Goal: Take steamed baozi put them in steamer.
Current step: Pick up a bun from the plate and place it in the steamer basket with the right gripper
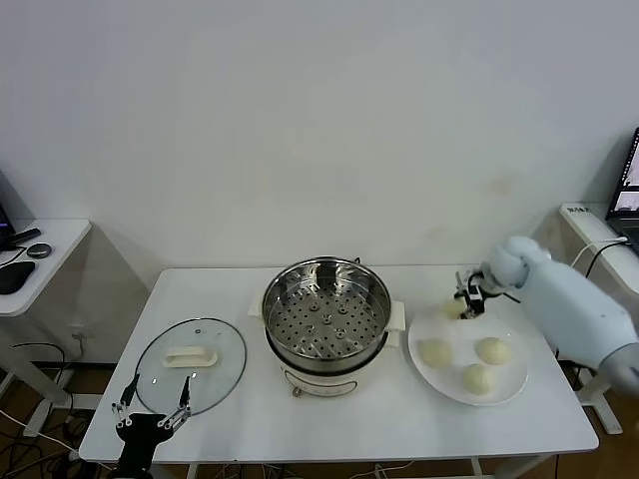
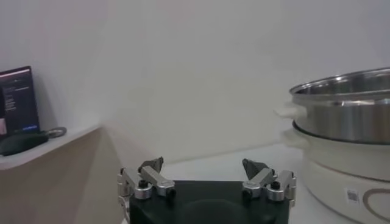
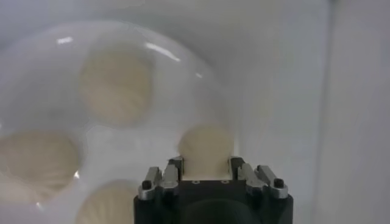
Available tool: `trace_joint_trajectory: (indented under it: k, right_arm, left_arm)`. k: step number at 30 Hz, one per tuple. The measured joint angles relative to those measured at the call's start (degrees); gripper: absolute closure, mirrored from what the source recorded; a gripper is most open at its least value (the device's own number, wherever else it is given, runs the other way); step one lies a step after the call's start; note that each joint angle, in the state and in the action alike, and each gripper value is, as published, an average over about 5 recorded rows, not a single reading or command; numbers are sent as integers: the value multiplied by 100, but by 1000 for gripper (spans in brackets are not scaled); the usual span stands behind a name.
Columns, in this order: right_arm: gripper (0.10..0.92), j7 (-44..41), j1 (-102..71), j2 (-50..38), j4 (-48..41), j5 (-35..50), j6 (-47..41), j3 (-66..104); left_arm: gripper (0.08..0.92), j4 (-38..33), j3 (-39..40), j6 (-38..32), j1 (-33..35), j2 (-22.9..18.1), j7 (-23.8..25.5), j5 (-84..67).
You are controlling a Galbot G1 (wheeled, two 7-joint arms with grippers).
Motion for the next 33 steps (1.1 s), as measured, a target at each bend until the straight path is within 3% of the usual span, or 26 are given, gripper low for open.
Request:
trace_joint_trajectory:
  k: [8, 17, 33]
  right_arm:
    - [531, -292, 1552, -27, 667, 1255, 341, -1076]
    - [507, -377, 2687, 862, 932, 2032, 1259, -2152]
    - [468, -64, 2497, 2490, 105, 762, 3399, -2806]
  left_arm:
    - [177, -46, 29, 24, -78, 95, 2, -91]
    - [177, -128, -63, 113, -138, 110, 2, -178]
    - [177, -306, -263, 236, -84, 10, 5, -214]
